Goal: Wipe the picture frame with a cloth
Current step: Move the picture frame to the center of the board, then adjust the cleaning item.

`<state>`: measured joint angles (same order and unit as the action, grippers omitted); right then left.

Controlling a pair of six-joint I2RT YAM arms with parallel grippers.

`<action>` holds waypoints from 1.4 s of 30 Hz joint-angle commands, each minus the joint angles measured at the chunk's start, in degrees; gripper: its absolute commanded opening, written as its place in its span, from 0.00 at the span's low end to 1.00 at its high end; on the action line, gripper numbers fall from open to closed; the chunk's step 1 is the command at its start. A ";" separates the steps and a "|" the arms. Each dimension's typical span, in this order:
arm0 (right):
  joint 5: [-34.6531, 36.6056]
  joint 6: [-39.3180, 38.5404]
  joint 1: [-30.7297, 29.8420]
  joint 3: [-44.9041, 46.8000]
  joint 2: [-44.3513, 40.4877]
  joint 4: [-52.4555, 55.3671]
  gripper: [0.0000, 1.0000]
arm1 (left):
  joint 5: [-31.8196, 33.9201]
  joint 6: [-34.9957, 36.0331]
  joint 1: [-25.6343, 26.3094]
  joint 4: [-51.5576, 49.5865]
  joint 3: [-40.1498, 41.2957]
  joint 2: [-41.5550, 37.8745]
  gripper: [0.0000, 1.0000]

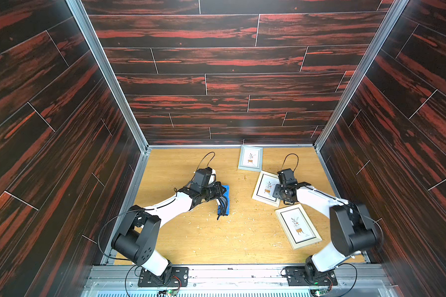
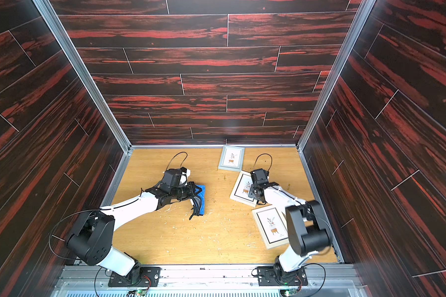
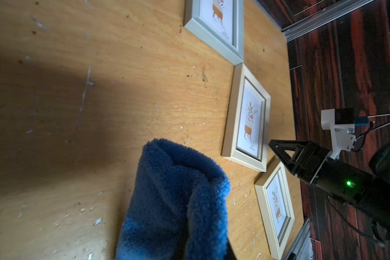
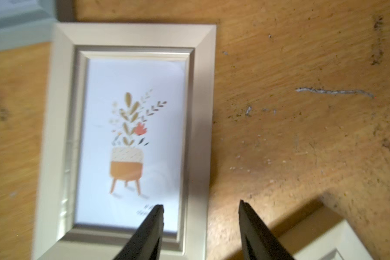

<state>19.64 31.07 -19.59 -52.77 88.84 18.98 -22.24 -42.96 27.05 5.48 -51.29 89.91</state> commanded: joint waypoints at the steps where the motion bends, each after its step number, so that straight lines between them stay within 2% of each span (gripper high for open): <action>1: -3.00 -0.88 -3.18 0.38 -6.18 0.93 0.60 | -3.80 -0.85 -0.24 6.93 1.83 -2.46 0.00; 6: -14.60 -5.18 -10.09 6.97 -17.63 -11.41 0.63 | -6.59 -2.71 -0.03 17.99 4.82 -3.61 0.00; 9: -24.03 -5.14 -11.55 11.14 -21.69 -19.27 0.65 | -8.52 -5.17 0.02 26.84 8.14 -4.97 0.00; 12: -32.17 -4.88 -12.68 14.81 -23.92 -27.57 0.66 | -10.86 -8.54 0.20 36.75 10.73 -5.20 0.00; 16: -40.09 -5.14 -14.20 17.17 -23.82 -35.06 0.68 | -13.51 -11.52 0.51 44.31 12.50 -5.26 0.00; 20: -42.00 -5.32 -16.84 17.88 -22.35 -39.95 0.73 | -15.20 -13.68 0.99 48.96 13.22 -5.40 0.00; 21: -42.30 -5.46 -17.26 17.88 -21.83 -40.77 0.85 | -15.81 -14.63 1.07 50.65 13.40 -5.29 0.00; 22: -42.36 -5.49 -17.38 17.83 -21.42 -41.24 0.89 | -16.53 -15.73 1.14 52.58 13.49 -5.15 0.00; 27: -43.14 -5.67 -17.78 16.61 -19.14 -43.43 0.92 | -19.31 -24.50 1.94 66.38 13.07 -1.64 0.00; 31: -42.69 -6.02 -18.08 15.42 -17.86 -43.68 0.88 | -21.01 -30.93 2.60 75.45 12.30 1.32 0.00; 37: -43.41 -5.93 -18.53 13.87 -17.75 -45.08 0.78 | -20.42 -26.04 4.90 69.13 11.74 -0.15 0.00; 40: -42.73 -6.15 -18.99 13.15 -17.94 -45.19 0.66 | -20.29 -24.05 4.93 66.04 11.82 -1.28 0.00; 42: -42.40 -6.20 -19.21 12.65 -17.64 -44.79 0.52 | -19.83 -22.24 4.94 63.49 11.98 -2.21 0.00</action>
<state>-23.24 25.45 -38.30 -37.67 71.07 -24.03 -41.25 -68.45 31.64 71.57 -38.37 90.67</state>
